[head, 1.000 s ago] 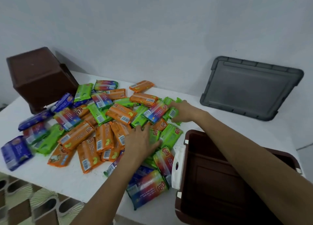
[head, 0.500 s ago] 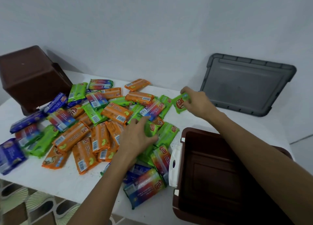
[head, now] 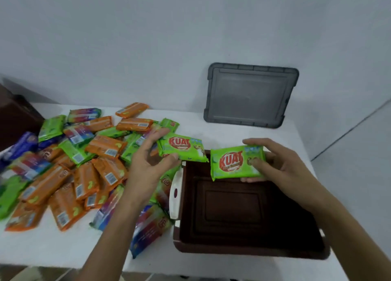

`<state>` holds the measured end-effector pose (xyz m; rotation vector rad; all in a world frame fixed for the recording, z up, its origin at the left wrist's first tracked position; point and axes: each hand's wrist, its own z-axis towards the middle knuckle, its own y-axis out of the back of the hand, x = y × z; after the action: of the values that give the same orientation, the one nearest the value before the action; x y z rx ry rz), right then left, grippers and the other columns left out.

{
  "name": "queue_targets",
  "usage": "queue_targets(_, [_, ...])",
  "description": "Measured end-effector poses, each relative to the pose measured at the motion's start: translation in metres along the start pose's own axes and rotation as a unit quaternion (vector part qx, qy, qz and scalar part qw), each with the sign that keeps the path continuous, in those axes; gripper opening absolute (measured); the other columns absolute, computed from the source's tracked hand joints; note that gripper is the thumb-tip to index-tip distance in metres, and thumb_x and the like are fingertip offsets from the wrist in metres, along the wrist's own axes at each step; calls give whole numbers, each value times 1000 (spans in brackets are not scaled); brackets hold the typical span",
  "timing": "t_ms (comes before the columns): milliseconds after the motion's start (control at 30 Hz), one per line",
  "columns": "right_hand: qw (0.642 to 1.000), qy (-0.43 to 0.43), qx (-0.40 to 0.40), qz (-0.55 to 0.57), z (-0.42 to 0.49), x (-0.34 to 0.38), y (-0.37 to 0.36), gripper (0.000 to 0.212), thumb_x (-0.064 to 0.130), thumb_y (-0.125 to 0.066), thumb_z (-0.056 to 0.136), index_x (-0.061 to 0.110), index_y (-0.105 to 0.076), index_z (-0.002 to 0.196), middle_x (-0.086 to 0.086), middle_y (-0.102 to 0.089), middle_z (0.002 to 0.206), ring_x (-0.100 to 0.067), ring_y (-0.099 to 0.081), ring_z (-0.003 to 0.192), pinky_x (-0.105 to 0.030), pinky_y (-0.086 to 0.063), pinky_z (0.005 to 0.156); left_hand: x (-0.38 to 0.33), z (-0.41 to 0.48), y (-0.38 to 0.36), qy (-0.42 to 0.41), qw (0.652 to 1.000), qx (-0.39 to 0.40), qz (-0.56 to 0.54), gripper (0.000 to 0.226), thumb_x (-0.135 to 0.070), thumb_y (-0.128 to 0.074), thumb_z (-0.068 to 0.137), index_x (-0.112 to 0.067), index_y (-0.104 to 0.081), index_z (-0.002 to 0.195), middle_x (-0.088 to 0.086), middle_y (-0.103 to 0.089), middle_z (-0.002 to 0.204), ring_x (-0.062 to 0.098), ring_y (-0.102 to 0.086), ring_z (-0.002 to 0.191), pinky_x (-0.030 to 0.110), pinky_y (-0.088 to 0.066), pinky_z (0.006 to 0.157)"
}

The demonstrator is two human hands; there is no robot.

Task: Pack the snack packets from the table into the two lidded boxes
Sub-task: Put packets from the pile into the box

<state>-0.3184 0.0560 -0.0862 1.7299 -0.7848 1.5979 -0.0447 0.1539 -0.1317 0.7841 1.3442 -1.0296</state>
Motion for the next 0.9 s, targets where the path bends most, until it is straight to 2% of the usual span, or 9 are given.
queue_targets(100, [997, -72, 23, -18, -7, -26, 0, 33, 2, -57, 95, 23, -63, 120, -13, -71, 107, -30, -74, 90, -39, -62, 74, 18, -2, -15, 33, 998, 6, -44, 54, 8, -64, 85, -15, -55, 133, -10, -70, 115, 17, -69, 99, 26, -58, 75])
queue_targets(200, [989, -135, 50, -45, 0, -54, -5, 30, 8, -62, 94, 23, -61, 120, -14, -72, 104, -30, -74, 81, -35, -61, 71, 28, -2, -22, 51, 997, 1, -61, 54, 11, -62, 86, -16, -55, 132, -4, -70, 115, 16, -68, 104, 26, -58, 75])
queue_targets(300, [984, -160, 64, -32, 16, -80, -16, 27, 2, -60, 94, 15, -61, 117, -19, -68, 109, -23, -71, 86, -37, -61, 74, 32, -4, -23, 54, 997, 2, -50, 55, 5, -65, 84, -16, -54, 134, -4, -69, 116, 19, -67, 108, 30, -58, 79])
queue_targets(400, [982, -164, 18, -96, 29, -96, -23, 24, 0, -61, 93, 17, -66, 110, -22, -63, 113, -27, -70, 91, -44, -62, 76, 31, -5, -21, 56, 998, 8, -28, 58, 0, -67, 85, -17, -51, 138, 1, -66, 123, 20, -65, 111, 31, -58, 81])
queue_targets(467, [972, -164, 15, -167, 34, -105, -26, 25, 4, -65, 92, 19, -69, 111, -19, -62, 115, -28, -70, 89, -43, -63, 71, 30, -4, -21, 58, 998, 12, -18, 58, 1, -66, 86, -18, -51, 139, 2, -64, 127, 19, -65, 112, 30, -58, 81])
queue_targets(600, [917, -120, 46, -377, 34, -114, -35, 29, 17, -64, 93, 22, -65, 121, -13, -66, 111, -21, -72, 71, -34, -60, 74, 26, -3, -24, 59, 998, 20, 7, 58, -1, -66, 87, -22, -51, 139, 4, -56, 136, 14, -63, 115, 28, -57, 81])
queue_targets(733, [906, -107, 66, -405, 33, -108, -31, 39, 23, -62, 93, 24, -58, 132, -10, -69, 111, -25, -69, 95, -28, -52, 84, 25, -2, -23, 56, 998, 24, 22, 58, -3, -67, 86, -24, -52, 138, 4, -55, 138, 16, -63, 115, 29, -58, 80])
queue_targets(833, [899, -109, 57, -420, 27, -97, -19, 42, 31, -61, 94, 32, -53, 135, -1, -67, 104, -15, -65, 89, -25, -52, 81, 23, -2, -24, 59, 998, 24, 17, 59, -9, -70, 83, -24, -53, 138, 3, -56, 138, 17, -63, 115, 32, -58, 82])
queue_targets(900, [929, -86, -6, -361, 23, -86, -12, 32, 33, -59, 94, 36, -58, 126, 2, -67, 97, -11, -65, 86, -27, -53, 80, 22, -2, -24, 62, 998, 16, 28, 61, -16, -74, 79, -26, -55, 136, 2, -57, 136, 18, -62, 117, 41, -54, 94])
